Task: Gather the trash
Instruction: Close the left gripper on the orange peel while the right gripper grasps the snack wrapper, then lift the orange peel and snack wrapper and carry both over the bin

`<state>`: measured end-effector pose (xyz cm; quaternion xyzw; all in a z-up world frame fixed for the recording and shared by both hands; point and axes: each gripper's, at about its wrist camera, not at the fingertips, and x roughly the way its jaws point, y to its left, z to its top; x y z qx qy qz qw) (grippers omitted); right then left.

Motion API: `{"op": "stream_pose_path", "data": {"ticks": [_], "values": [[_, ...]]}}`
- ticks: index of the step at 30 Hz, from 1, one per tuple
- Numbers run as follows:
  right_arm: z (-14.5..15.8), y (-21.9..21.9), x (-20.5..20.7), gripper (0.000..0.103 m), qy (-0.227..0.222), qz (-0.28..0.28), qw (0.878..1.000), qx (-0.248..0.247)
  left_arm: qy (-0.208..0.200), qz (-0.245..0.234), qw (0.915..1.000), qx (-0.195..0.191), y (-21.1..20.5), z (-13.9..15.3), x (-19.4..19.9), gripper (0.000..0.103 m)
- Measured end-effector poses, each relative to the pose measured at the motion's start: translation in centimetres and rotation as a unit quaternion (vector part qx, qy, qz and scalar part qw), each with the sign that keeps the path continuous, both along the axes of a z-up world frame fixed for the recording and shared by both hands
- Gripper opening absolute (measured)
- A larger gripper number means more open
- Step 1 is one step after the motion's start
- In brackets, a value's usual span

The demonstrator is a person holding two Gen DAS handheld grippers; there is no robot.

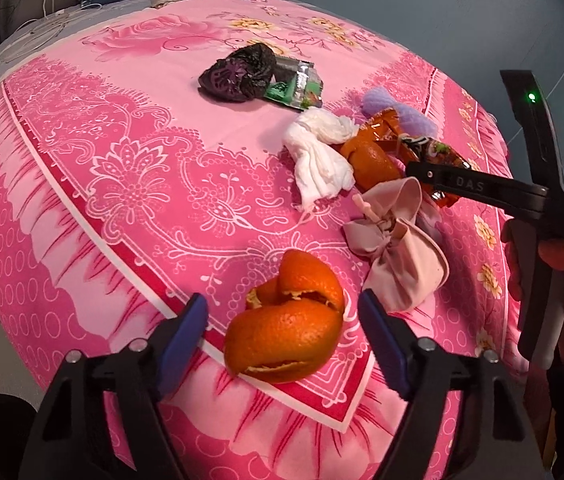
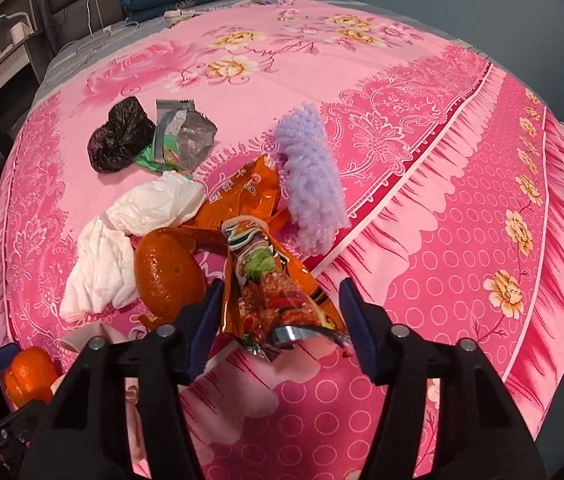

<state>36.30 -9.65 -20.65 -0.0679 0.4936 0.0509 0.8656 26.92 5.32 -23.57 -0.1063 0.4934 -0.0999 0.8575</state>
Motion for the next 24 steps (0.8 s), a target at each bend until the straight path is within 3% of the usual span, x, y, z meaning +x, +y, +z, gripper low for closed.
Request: {"op": "stream_pose_path", "data": {"ticks": [4,10,17,24], "values": [[-0.4,0.4,0.1,0.047,0.002,0.000,1.000,-0.017,-0.003,-0.005,1.0000,-0.002,-0.1,0.0,0.0,0.053],[0.0,0.5,-0.2,0.038,-0.005,-0.008,1.000,-0.018,-0.008,-0.011,0.9999,-0.009,-0.1,0.2,-0.2,0.044],[2.0,0.6,-1.6,0.028,-0.032,0.002,0.999,-0.018,-0.026,-0.012,0.9993,-0.025,0.3,1.2,-1.2,0.043],[4.6,0.3,-3.6,0.027,-0.048,0.007,0.999,-0.004,-0.046,-0.014,0.9983,-0.032,0.5,2.6,-2.2,0.043]]}}
